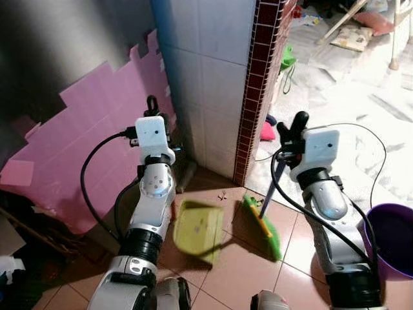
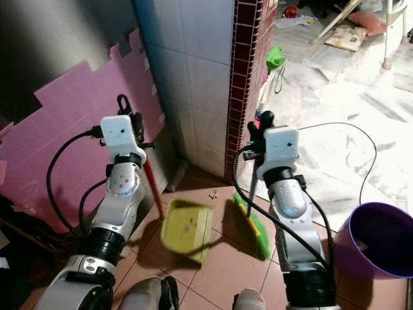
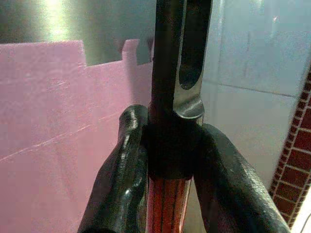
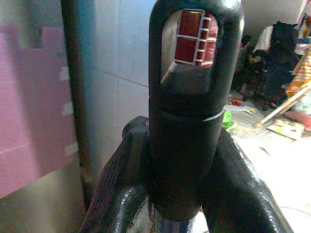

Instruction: Sweep floor

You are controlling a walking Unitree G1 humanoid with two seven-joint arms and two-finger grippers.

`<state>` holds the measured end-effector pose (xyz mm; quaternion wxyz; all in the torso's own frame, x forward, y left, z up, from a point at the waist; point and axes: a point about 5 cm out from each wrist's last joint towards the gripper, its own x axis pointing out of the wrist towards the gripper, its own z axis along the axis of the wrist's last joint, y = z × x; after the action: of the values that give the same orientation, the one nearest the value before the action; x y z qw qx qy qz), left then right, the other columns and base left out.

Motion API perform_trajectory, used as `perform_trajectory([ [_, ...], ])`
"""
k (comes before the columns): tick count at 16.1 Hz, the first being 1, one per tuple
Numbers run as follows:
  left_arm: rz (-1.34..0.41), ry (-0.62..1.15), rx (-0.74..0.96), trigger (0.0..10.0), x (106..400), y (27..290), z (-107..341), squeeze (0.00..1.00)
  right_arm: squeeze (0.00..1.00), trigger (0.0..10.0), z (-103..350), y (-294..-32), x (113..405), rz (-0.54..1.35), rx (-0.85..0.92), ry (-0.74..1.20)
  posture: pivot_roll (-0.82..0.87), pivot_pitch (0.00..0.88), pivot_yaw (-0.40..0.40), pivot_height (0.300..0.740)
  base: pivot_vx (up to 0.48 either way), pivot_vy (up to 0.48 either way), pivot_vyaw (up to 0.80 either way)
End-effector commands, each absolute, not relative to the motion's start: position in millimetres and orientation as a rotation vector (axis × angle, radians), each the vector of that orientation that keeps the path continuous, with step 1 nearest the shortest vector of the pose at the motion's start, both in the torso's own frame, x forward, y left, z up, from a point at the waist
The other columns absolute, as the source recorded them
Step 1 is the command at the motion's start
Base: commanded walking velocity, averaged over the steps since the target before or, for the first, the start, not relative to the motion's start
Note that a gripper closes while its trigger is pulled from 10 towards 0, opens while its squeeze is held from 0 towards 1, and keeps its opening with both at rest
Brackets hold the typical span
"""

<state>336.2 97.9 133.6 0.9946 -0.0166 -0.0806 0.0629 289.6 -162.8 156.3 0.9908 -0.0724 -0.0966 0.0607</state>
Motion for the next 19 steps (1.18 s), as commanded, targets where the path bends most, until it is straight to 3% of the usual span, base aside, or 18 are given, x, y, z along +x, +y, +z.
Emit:
perform_trajectory([
  [1,0.151,-0.219,-0.037,10.0,336.8,103.0,147.6,0.00,0.00,10.0,167.9,-156.8,291.8,0.148,-0.138,-0.258,-0.11,0.000,0.106,0.740,0.000,0.000,0.00],
  [5,0.153,-0.185,-0.052,10.0,335.7,99.9,140.6,0.00,0.00,10.0,168.4,-153.0,291.1,0.179,-0.147,-0.270,-0.12,0.000,0.104,0.740,0.000,0.000,0.76],
  [11,0.121,-0.163,-0.078,10.0,334.3,91.1,138.4,0.00,0.00,10.0,171.0,-153.8,289.6,0.184,-0.142,-0.271,-0.13,0.000,0.101,0.740,0.000,0.000,0.00],
  [13,0.071,-0.151,-0.161,10.0,332.2,83.3,144.6,0.00,0.00,10.0,163.0,-161.3,288.7,0.127,-0.168,-0.215,-0.14,0.000,0.098,0.740,0.000,0.000,0.00],
  [19,-0.028,-0.111,-0.229,10.0,327.2,82.2,147.6,0.00,0.00,10.0,154.1,-169.3,289.9,0.062,-0.209,-0.165,-0.13,0.000,0.091,0.740,0.000,0.000,-0.78],
])
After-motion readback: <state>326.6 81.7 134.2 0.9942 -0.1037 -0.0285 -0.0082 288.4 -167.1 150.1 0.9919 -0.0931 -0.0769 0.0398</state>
